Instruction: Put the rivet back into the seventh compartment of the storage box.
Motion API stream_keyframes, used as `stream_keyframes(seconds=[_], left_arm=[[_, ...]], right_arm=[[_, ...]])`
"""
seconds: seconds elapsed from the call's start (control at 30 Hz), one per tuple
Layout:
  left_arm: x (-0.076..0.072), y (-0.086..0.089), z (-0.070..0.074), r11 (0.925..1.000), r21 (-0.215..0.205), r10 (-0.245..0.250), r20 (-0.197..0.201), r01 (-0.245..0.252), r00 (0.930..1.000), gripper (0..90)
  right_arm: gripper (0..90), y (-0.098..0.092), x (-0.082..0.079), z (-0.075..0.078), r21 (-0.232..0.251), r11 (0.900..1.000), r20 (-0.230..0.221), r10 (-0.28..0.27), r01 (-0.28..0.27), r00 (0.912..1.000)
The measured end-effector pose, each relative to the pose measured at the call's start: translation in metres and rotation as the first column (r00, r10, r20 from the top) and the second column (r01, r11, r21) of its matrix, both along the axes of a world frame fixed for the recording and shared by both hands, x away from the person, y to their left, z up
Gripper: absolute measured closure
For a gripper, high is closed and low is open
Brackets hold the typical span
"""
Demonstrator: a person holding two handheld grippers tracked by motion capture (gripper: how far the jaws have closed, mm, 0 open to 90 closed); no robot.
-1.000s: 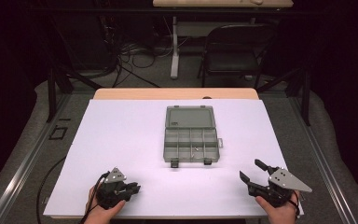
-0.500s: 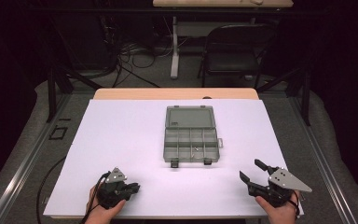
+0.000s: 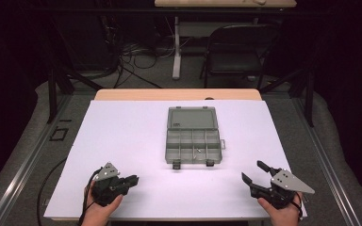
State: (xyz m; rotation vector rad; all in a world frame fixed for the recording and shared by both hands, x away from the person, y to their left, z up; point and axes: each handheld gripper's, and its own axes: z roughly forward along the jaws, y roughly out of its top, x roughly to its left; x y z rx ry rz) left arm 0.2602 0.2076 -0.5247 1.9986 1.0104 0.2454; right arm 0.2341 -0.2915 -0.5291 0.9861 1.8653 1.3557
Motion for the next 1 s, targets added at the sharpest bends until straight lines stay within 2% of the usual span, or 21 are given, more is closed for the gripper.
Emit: stream_keyframes(seconds=[0.13, 0.23, 0.37, 0.53, 0.73, 0.77, 0.9, 0.97, 1.0], left_arm=[[0.001, 0.001, 0.005, 0.9997, -0.016, 0.017, 0.029, -0.016, 0.9994, 82.6], [0.001, 0.003, 0.008, 0.999, -0.034, 0.031, 0.029, -0.03, 0.9991, 82.6], [0.002, 0.004, 0.012, 0.9982, -0.041, 0.047, 0.05, -0.045, 0.9976, 82.6], [0.007, -0.005, 0.022, 0.9966, -0.073, 0.044, 0.073, -0.038, 0.9964, 82.6], [0.02, -0.032, 0.038, 0.9958, -0.089, -0.012, 0.096, 0.021, 0.9953, 82.6], [0.022, -0.038, 0.039, 0.9952, -0.092, -0.024, 0.095, 0.032, 0.9952, 82.6], [0.032, -0.068, 0.045, 0.9925, -0.083, -0.081, 0.109, 0.09, 0.9908, 82.6], [0.038, -0.085, 0.046, 0.99, -0.07, -0.114, 0.116, 0.122, 0.9867, 82.6], [0.041, -0.093, 0.046, 0.9888, -0.078, -0.118, 0.109, 0.127, 0.9869, 82.6]], right_arm=[[28.7, 0.0, 0.001, 0.0, -0.001, 1.0, -0.001, -0.002, 0.002, 1.0], [28.7, 0.001, 0.0, 0.0, 0.0, 1.0, -0.002, -0.001, 0.001, 1.0], [28.7, 0.0, 0.0, 0.0, 0.001, 1.0, -0.001, -0.002, 0.002, 1.0], [28.7, 0.0, 0.0, 0.0, 0.004, 1.0, -0.001, -0.004, 0.004, 1.0], [28.7, -0.001, 0.001, -0.001, 0.004, 1.0, 0.002, 0.004, -0.004, 1.0], [28.7, 0.0, 0.0, -0.001, 0.016, 1.0, -0.004, -0.002, 0.002, 1.0], [28.7, -0.001, 0.0, 0.0, 0.009, 1.0, 0.011, 0.004, -0.004, 0.9999], [28.7, -0.001, 0.0, 0.0, 0.005, 1.0, -0.002, 0.005, -0.005, 1.0], [28.7, -0.001, 0.0, 0.0, 0.002, 1.0, 0.0, 0.006, -0.006, 1.0]])
